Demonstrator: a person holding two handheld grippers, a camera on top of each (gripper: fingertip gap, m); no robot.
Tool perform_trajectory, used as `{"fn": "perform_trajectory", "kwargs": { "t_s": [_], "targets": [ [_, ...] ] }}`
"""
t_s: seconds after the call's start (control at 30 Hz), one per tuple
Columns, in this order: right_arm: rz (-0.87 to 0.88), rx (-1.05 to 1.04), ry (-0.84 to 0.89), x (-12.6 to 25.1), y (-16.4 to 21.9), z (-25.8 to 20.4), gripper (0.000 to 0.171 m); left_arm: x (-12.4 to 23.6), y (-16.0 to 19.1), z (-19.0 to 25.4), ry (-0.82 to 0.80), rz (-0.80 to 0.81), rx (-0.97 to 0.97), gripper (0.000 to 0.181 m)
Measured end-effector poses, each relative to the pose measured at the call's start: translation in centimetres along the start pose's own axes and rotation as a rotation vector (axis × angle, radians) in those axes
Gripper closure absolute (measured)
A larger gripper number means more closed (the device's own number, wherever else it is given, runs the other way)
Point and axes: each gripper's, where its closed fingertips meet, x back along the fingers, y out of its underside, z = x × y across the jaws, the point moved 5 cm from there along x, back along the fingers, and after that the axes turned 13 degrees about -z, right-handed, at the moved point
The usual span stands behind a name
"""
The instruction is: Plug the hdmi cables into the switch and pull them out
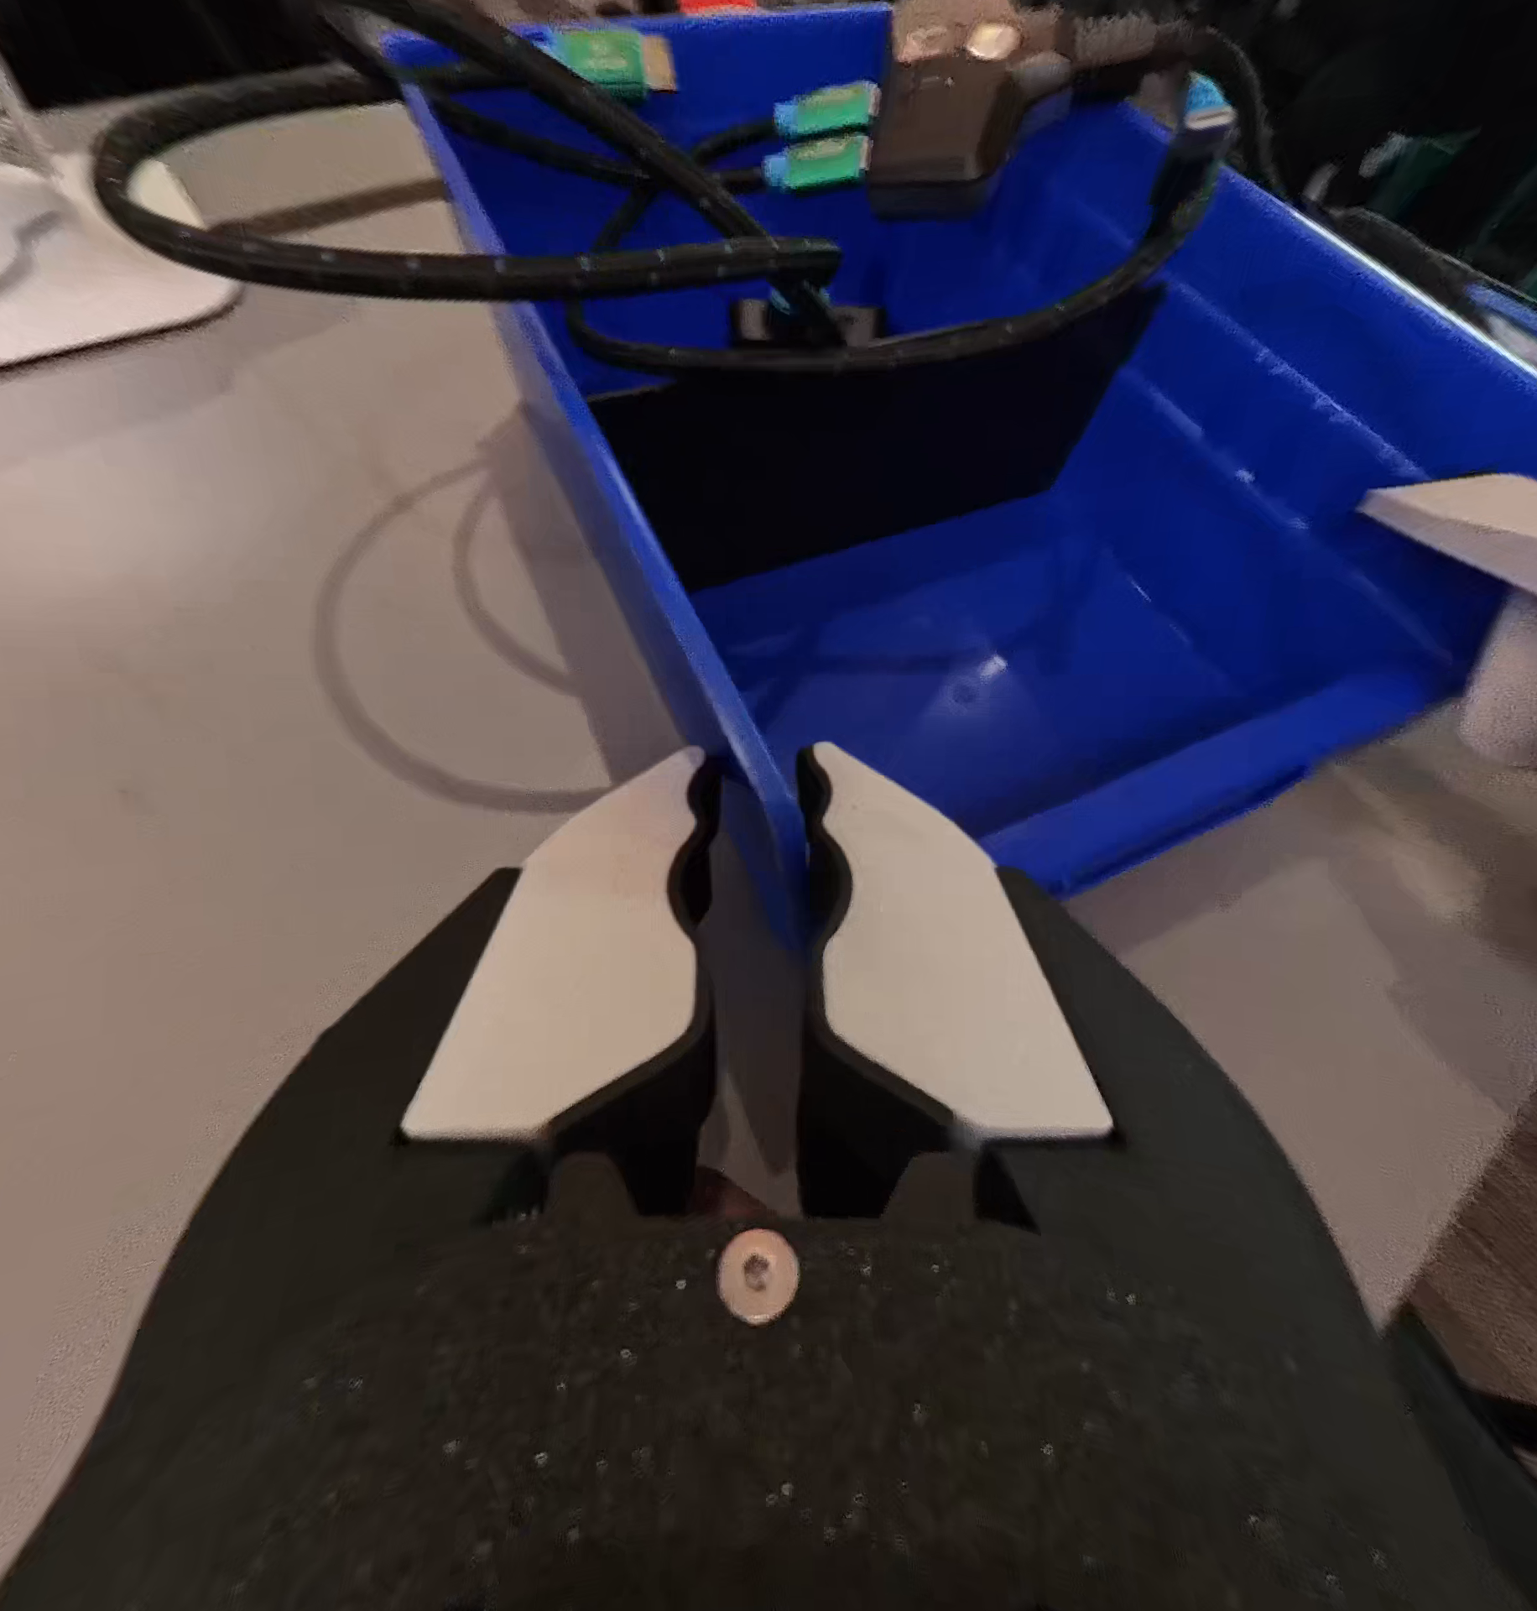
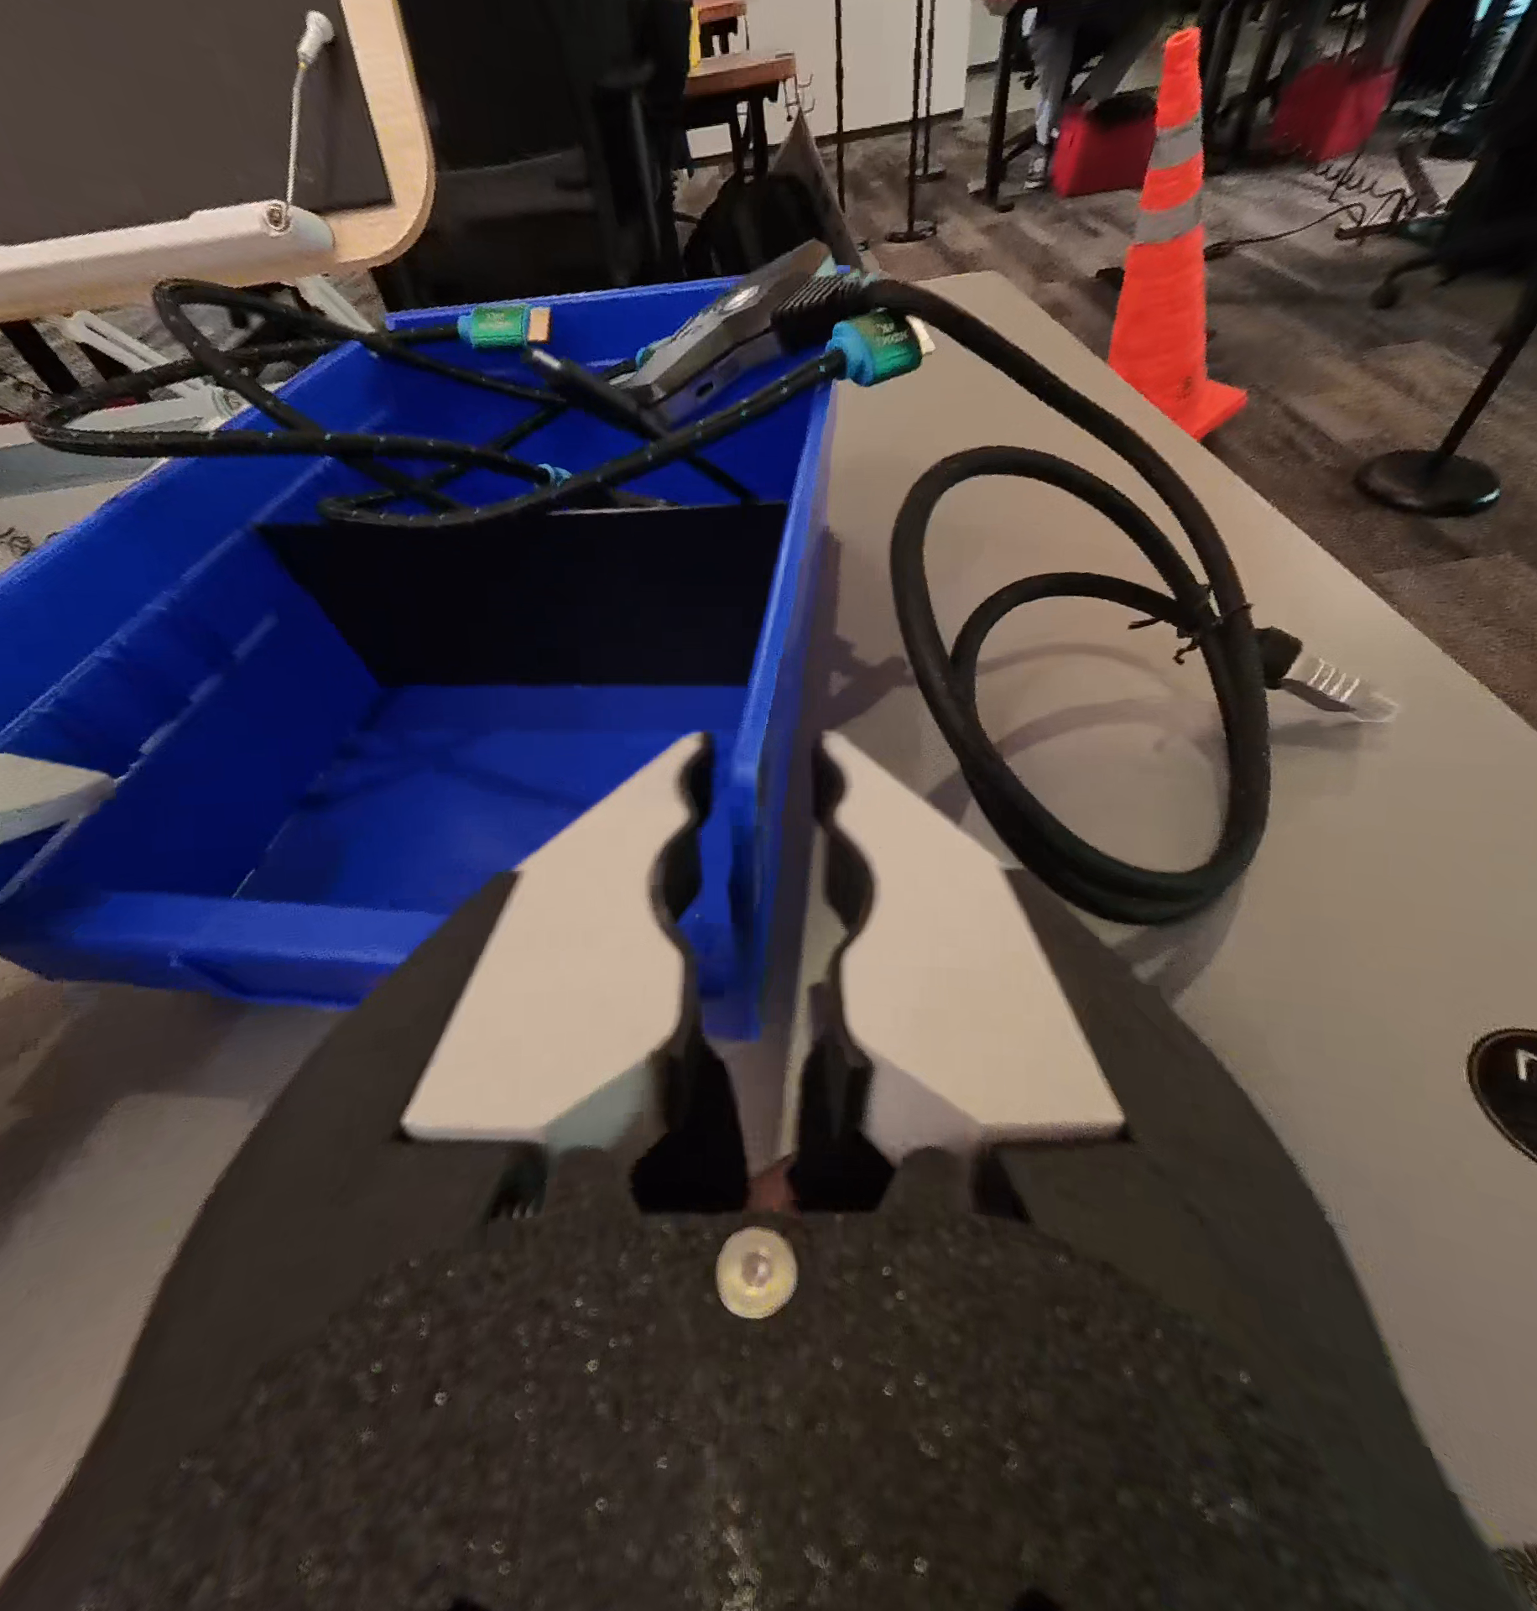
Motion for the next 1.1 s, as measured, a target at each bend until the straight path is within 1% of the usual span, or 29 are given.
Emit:
{"fn": "perform_trajectory", "kwargs": {
  "t_s": [0.03, 0.1, 0.13, 0.17, 0.23, 0.33, 0.5, 0.6, 0.67, 0.73, 0.77, 0.87, 0.93, 0.97, 1.0, 1.1],
  "targets": [
    [0.000, 0.006, 0.009, -0.2, -0.2, -0.4, 0.153, 0.0, 0.0, -0.2, -0.046, 0.011, -0.010, 0.160],
    [0.010, 0.042, 0.074, -0.1, -0.5, -1.2, 0.162, 0.4, 0.2, -0.5, -0.157, 0.028, -0.092, 0.173],
    [-0.002, 0.068, 0.110, 0.0, -0.5, -1.7, 0.167, 0.7, 0.4, -0.8, -0.155, 0.035, -0.067, 0.174],
    [-0.007, 0.087, 0.123, 0.2, -0.5, -2.4, 0.167, 1.2, 0.8, -1.4, -0.159, 0.041, -0.040, 0.175],
    [-0.004, 0.074, 0.079, 0.4, -0.5, -4.2, 0.168, 2.4, 1.5, -2.8, -0.171, 0.054, -0.005, 0.176],
    [0.015, 0.080, 0.018, 0.0, -0.7, -7.5, 0.168, 5.1, 2.3, -5.4, -0.237, 0.083, 0.007, 0.176],
    [0.042, 0.148, -0.107, -2.4, -2.1, -15.1, 0.167, 9.0, 3.8, -11.9, -0.357, 0.087, 0.076, 0.176],
    [0.005, 0.191, -0.128, -4.5, -2.4, -19.1, 0.167, 9.7, 5.0, -15.2, -0.387, 0.055, 0.114, 0.176],
    [-0.031, 0.216, -0.127, -5.8, -2.1, -20.8, 0.167, 9.7, 5.9, -16.8, -0.399, 0.029, 0.135, 0.175],
    [-0.019, 0.224, -0.154, -6.6, -1.6, -22.1, 0.167, 9.5, 6.9, -17.9, -0.421, 0.026, 0.147, 0.175],
    [-0.016, 0.242, -0.153, -6.9, -1.3, -22.4, 0.166, 9.6, 6.9, -18.0, -0.401, 0.040, 0.139, 0.173],
    [0.004, 0.269, -0.162, -7.0, -1.2, -22.5, 0.163, 10.1, 7.1, -17.7, -0.299, 0.008, 0.132, 0.167],
    [-0.004, 0.273, -0.252, -6.8, -1.1, -22.7, 0.151, 11.5, 6.9, -17.2, -0.209, 0.048, 0.153, 0.155],
    [-0.008, 0.278, -0.289, -6.6, -1.0, -22.7, 0.147, 12.8, 6.7, -17.1, -0.175, 0.091, 0.165, 0.152],
    [-0.006, 0.282, -0.309, -6.2, -1.0, -22.5, 0.147, 14.2, 6.6, -17.1, -0.154, 0.129, 0.173, 0.150],
    [0.052, 0.281, -0.344, -4.7, -1.4, -21.3, 0.146, 19.7, 6.7, -19.1, -0.165, 0.216, 0.191, 0.145]
  ]
}}
